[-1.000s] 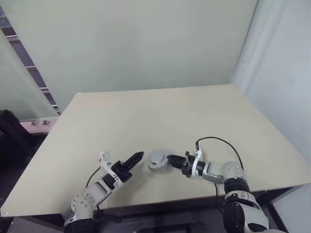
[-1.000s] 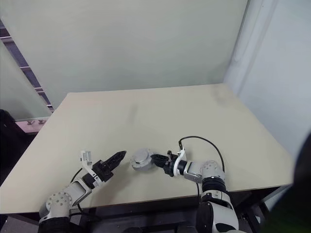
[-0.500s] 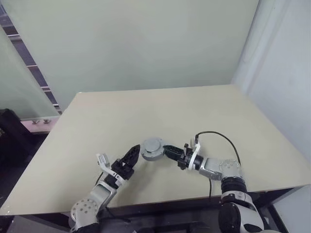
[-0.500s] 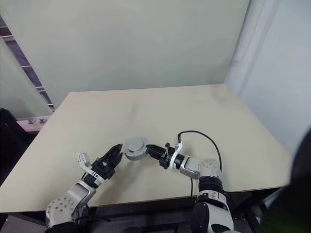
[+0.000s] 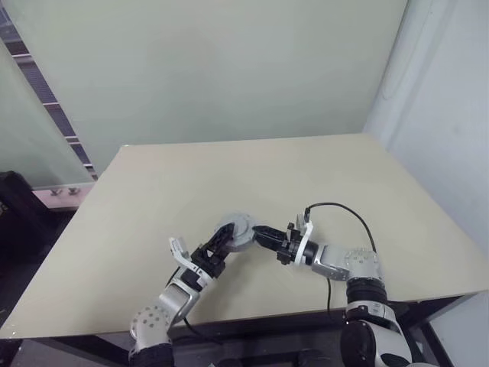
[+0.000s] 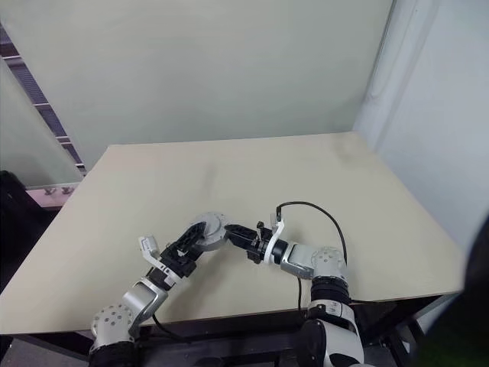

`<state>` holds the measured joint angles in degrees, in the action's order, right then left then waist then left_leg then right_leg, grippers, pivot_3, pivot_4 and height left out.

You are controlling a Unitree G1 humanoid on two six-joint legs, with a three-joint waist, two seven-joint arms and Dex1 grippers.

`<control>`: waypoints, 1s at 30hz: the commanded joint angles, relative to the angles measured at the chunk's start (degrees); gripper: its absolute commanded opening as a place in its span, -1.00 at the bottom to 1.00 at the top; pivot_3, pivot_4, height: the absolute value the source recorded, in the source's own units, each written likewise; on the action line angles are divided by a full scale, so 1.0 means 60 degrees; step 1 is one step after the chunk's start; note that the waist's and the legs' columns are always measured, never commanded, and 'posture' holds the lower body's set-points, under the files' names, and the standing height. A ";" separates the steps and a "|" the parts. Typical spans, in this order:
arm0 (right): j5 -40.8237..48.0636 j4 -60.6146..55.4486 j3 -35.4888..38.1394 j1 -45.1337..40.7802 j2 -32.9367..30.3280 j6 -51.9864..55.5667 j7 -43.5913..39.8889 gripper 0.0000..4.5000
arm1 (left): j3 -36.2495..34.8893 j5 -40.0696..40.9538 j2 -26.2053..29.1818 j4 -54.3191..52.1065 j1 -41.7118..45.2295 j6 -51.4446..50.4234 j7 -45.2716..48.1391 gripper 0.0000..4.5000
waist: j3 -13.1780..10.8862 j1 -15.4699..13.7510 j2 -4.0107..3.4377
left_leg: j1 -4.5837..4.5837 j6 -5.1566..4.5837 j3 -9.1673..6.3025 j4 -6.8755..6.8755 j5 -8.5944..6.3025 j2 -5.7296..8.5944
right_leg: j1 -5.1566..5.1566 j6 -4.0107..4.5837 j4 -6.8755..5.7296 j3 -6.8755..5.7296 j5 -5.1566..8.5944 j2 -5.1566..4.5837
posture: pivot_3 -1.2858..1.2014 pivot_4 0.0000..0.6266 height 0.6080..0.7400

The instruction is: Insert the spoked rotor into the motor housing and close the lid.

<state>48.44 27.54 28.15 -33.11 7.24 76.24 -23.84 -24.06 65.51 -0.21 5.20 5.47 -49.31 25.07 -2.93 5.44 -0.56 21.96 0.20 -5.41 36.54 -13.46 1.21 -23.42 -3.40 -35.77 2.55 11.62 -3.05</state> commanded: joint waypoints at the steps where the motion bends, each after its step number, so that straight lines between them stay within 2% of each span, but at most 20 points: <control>1: 0.0611 -0.0580 0.0037 -0.0159 0.0069 0.0085 -0.0092 -0.46 | 0.0011 0.0228 -0.0069 -0.0021 0.0290 0.0153 0.0119 1.00 | 0.0000 0.0000 0.0000 | 0.0000 0.0000 0.0000 0.0000 0.0000 0.0000 | 0.0000 0.0000 0.0000 0.0000 0.0000 0.0000 | 0.03 -1.00 1.00; 4: 0.0598 -0.0600 0.0033 -0.0140 0.0076 0.0079 -0.0060 -0.46 | -0.0006 0.0272 -0.0102 0.0031 0.0317 0.0174 0.0070 0.73 | 0.0000 0.0000 0.0000 | 0.0000 0.0000 -0.0001 0.0000 0.0000 0.0000 | 0.0000 0.0000 -0.0001 -0.0001 0.0000 0.0000 | 0.03 -1.00 1.00; 8: 0.0592 -0.0645 0.0026 -0.0123 0.0119 0.0043 -0.0030 -0.46 | 0.0015 0.0292 -0.0043 0.0135 0.0379 0.0157 0.0099 0.09 | 0.0000 0.0000 0.0000 | 0.0001 0.0000 -0.0001 0.0001 0.0000 0.0000 | 0.0000 0.0000 -0.0001 0.0000 0.0000 0.0000 | 0.03 -1.00 1.00; 9: 0.0593 -0.0662 0.0021 -0.0115 0.0128 0.0037 -0.0025 -0.46 | 0.0023 0.0299 -0.0029 0.0155 0.0392 0.0166 0.0100 0.01 | 0.0000 0.0000 0.0000 | 0.0002 0.0000 -0.0001 0.0002 0.0000 0.0000 | 0.0000 0.0000 -0.0001 -0.0001 0.0000 0.0000 | 0.03 -1.00 1.00; 17: 0.0346 -0.1102 -0.0489 0.0151 0.0026 -0.0299 -0.0356 -0.46 | 0.0069 0.0313 -0.0083 0.0190 0.0376 0.0332 0.0165 0.01 | 0.0000 -0.0002 0.0000 | 0.0002 -0.0001 -0.0001 0.0008 0.0000 0.0001 | 0.0002 -0.0001 -0.0004 0.0000 -0.0001 0.0001 | 0.03 -1.00 1.00; 23: -0.0235 -0.1651 -0.1151 0.0629 -0.0073 -0.2064 -0.0664 -0.46 | -0.0061 0.0322 -0.0406 0.0076 0.0237 0.0844 0.0133 -0.03 | 0.0001 -0.0001 0.0001 | 0.0006 0.0000 -0.0002 0.0014 0.0000 0.0002 | 0.0003 -0.0001 -0.0002 0.0001 -0.0002 0.0000 | 0.03 -1.00 1.00; 30: -0.0179 -0.2020 -0.1730 0.0919 -0.0518 -0.2443 -0.1105 0.62 | -0.0136 0.0428 -0.0490 0.0054 0.0139 0.1218 0.0160 -0.11 | 0.0001 0.0003 0.0001 | 0.0007 0.0000 0.0000 0.0017 0.0000 0.0004 | 0.0003 0.0000 -0.0002 0.0007 -0.0001 0.0000 | 0.03 -1.00 1.00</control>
<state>45.87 17.85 18.40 -27.10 4.01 62.13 -29.74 -24.41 67.06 -3.19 7.45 5.54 -43.00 25.01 -2.93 5.46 -0.56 21.99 0.19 -5.41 36.63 -13.46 1.23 -23.41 -3.39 -35.78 2.59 11.62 -3.04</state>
